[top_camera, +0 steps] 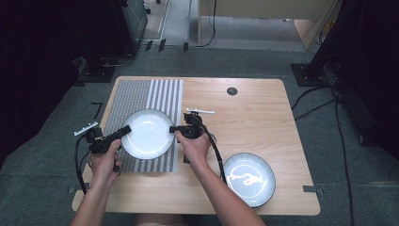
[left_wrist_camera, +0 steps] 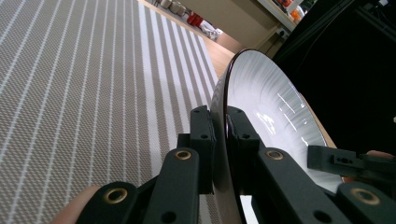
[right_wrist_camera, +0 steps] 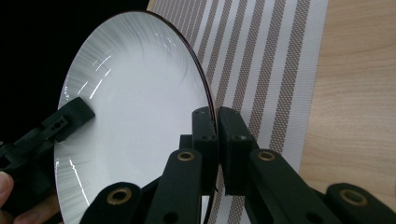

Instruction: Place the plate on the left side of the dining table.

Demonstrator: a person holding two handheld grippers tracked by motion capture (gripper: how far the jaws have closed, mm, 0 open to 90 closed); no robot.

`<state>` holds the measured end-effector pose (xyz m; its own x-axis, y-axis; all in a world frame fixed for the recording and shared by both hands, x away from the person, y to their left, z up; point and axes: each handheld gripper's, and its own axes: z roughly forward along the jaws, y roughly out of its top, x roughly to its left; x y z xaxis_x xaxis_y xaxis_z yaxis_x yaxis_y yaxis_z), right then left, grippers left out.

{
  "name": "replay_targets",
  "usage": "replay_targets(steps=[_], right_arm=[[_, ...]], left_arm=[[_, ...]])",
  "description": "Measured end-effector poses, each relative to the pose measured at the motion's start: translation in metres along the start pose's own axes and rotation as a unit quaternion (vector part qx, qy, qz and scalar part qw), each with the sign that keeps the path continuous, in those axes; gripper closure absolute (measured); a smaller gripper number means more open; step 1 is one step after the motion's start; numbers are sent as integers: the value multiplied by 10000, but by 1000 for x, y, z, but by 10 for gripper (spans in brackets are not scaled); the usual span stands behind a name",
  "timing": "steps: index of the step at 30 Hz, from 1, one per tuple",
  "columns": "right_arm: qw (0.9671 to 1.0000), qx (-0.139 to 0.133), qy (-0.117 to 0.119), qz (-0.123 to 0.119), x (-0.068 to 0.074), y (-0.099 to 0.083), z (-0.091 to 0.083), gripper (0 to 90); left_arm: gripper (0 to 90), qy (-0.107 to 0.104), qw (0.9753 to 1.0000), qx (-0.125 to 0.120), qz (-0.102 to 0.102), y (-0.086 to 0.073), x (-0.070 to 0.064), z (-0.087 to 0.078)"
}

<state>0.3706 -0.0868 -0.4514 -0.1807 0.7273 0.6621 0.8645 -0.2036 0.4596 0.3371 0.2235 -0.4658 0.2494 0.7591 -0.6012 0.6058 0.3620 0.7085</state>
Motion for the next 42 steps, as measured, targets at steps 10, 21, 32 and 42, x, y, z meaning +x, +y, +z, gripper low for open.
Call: replay_targets(steps=[10,21,32,42], right_arm=[[9999,-6,24,123,3,14,30,867],[9995,-9,-124,273,-2,26,58,867],[9991,-19,-304,304,-4,35,76,867],[9981,-123,-532,273,-3,46,92,865]], left_arm=[[838,108,9999,17,-27,20,22,13],[834,213,9994,165,-203,28,46,36],[831,294,9987,254,-330,34,61,51],[818,449,9971,329,-524,40,73,69]])
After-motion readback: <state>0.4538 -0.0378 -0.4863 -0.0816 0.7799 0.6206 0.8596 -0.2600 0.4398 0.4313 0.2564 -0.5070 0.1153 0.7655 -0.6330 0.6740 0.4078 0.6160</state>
